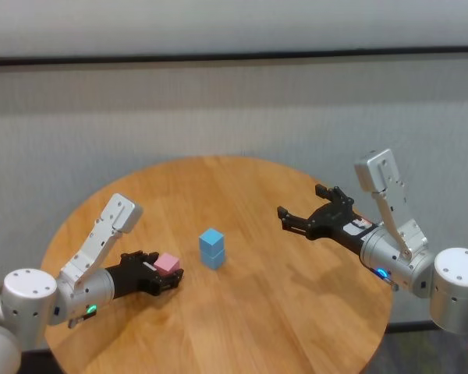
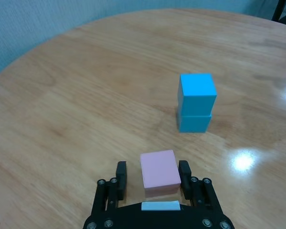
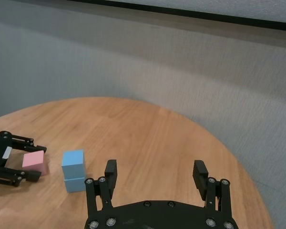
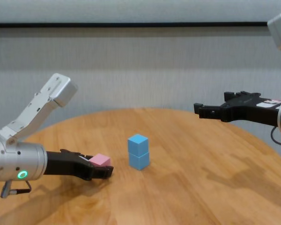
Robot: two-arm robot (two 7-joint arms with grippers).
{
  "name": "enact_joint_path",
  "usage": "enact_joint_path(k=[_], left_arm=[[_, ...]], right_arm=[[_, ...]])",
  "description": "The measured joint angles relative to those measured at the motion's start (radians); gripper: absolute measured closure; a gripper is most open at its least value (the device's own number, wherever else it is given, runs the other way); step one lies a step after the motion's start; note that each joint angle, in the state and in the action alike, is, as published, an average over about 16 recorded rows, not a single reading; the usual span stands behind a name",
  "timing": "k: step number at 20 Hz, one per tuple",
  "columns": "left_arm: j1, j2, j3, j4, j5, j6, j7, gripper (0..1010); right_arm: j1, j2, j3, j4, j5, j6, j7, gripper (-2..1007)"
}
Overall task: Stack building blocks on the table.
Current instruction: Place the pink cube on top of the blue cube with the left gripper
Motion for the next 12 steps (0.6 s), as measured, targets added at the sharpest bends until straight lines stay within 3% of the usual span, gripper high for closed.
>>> enact_joint_path(k=[6, 12], left_arm=[[0.005, 0.004, -0.007, -0.010, 0.001, 0.003, 0.002, 457], [0.022, 0.024, -0.019, -0.066, -0.005, 0.022, 0.005, 576]], right_arm=[[0.000, 0.000, 0.000, 0.000, 0.000, 0.000, 0.000, 5], [0.000, 0.000, 0.000, 0.000, 0.000, 0.000, 0.000, 5]])
